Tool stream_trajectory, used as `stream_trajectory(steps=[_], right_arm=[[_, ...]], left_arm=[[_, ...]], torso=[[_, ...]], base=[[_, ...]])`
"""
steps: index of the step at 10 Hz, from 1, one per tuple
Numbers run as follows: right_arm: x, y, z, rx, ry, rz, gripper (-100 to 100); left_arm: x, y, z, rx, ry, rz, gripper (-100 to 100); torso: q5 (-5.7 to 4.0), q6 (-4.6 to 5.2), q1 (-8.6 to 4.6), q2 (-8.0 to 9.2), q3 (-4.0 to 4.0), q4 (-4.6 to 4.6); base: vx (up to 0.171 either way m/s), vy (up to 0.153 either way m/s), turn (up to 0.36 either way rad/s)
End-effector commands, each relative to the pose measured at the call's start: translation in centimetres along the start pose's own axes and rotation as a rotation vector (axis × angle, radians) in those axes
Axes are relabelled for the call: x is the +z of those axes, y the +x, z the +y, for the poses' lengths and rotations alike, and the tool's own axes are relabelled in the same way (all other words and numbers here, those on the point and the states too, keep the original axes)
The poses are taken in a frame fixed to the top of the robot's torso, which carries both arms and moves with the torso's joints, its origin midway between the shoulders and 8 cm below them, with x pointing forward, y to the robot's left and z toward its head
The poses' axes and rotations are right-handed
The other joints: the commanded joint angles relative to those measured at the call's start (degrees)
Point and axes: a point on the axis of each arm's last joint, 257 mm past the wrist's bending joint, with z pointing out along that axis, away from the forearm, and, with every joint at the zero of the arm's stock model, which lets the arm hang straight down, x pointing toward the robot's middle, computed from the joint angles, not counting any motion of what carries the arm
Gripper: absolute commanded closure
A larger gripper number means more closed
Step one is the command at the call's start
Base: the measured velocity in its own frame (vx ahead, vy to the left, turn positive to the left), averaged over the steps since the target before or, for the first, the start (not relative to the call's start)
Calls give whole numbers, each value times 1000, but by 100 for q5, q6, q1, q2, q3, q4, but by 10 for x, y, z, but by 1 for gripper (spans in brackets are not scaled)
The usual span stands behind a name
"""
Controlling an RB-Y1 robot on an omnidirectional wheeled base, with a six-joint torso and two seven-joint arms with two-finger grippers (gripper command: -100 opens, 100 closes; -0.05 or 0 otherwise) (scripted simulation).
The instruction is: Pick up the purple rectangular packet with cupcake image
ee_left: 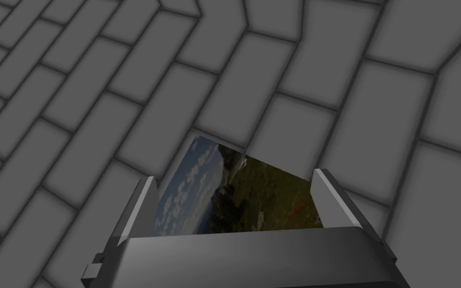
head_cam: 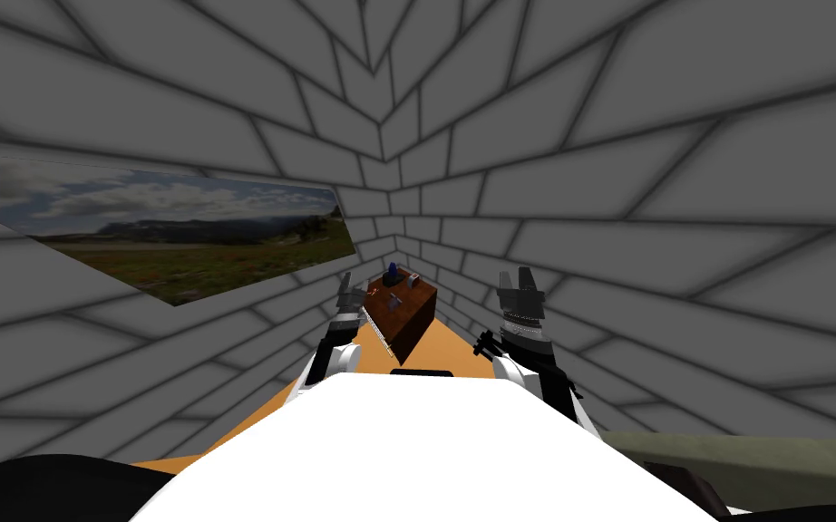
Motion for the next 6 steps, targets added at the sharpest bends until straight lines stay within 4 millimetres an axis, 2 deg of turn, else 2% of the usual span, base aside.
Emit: stream_trajectory(steps=[1, 4, 5, 6], right_arm=[[0, 0, 0, 0, 0, 0, 0], [0, 0, 0, 0, 0, 0, 0], [0, 0, 0, 0, 0, 0, 0], [0, 0, 0, 0, 0, 0, 0]], left_arm=[[3, -14, 25, 12, -71, -6, -100], [1, -28, 51, 21, -138, -20, -100], [2, -41, 70, 27, -193, -32, -100], [1, -42, 72, 28, -198, -34, -100]], torso=[[0, 0, 0, 0, 0, 0], [0, -1, 2, 1, 0, 0], [0, -1, -1, -1, 0, 0], [-1, -1, -1, 0, 0, 0]], base=[[-36, 29, -58], [-24, 20, -24], [-25, 14, -48], [-22, 17, -20]])
